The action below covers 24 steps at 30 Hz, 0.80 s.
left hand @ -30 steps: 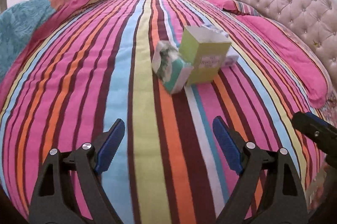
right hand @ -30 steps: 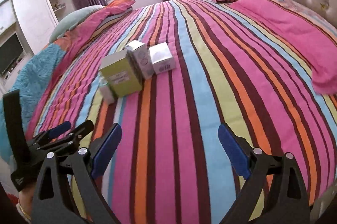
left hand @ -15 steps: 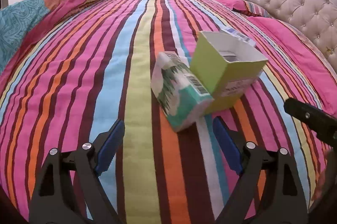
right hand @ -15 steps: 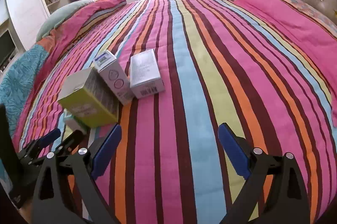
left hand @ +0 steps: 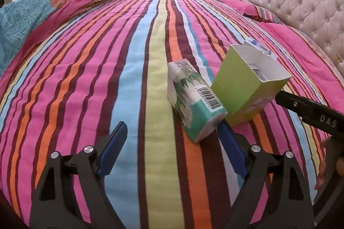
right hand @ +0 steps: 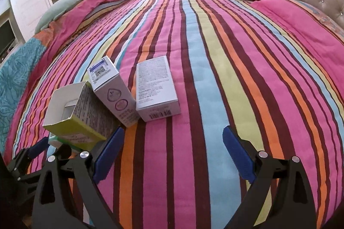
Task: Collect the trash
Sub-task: 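Grasp the white-teal tissue pack with the left tool while the right tool grasps the printed white leaflet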
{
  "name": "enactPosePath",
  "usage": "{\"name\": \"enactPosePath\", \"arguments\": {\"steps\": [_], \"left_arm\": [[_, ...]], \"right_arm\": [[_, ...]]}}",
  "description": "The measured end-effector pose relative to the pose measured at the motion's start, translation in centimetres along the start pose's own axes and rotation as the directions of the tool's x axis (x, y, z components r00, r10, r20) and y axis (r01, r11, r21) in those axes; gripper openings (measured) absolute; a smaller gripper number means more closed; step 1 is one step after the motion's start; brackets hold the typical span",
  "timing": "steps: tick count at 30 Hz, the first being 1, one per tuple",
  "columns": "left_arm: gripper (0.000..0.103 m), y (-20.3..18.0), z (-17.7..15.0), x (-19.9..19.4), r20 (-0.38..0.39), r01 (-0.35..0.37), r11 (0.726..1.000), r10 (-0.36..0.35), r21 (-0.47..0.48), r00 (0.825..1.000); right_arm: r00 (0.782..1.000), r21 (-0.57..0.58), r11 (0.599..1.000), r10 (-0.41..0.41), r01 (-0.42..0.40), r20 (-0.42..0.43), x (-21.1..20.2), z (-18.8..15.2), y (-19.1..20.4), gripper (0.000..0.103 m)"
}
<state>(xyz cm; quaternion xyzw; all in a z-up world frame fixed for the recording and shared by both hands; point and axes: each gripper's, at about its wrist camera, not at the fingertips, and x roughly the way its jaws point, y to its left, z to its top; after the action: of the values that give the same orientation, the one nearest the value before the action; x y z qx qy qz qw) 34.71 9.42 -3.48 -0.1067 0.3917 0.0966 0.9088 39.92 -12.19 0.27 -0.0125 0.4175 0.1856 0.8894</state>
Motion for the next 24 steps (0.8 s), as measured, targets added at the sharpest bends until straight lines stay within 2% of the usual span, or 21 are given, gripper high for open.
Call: {"name": "enactPosePath", "arguments": {"steps": [5,10,15,24], "left_arm": [[0.083,1.3,0.5,0.4,0.001,0.003,0.999,-0.003,-0.048,1.0],[0.083,1.7,1.1,0.8,0.004,-0.007,0.999,0.007,-0.052,1.0],[0.083,2.3,1.4,1.3,0.002,0.003,0.996,-0.003,-0.089,1.0],[0.083,2.4,2.1,2.3,-0.003,0.0,0.995,0.0,-0.099,1.0]], "right_arm": [[1.0,-0.061,0.998,-0.025,0.026,0.014,0.9,0.7,0.7,0.089],[0.999,-0.128,0.991,-0.044,0.046,0.014,1.9,1.3,0.9,0.088],[0.998,-0.123,0.991,-0.057,0.059,0.017,2.7,1.7,0.3,0.088],[0.996,-0.144,0.986,-0.084,0.086,0.021,4.7,3.1,1.1,0.088]]}}
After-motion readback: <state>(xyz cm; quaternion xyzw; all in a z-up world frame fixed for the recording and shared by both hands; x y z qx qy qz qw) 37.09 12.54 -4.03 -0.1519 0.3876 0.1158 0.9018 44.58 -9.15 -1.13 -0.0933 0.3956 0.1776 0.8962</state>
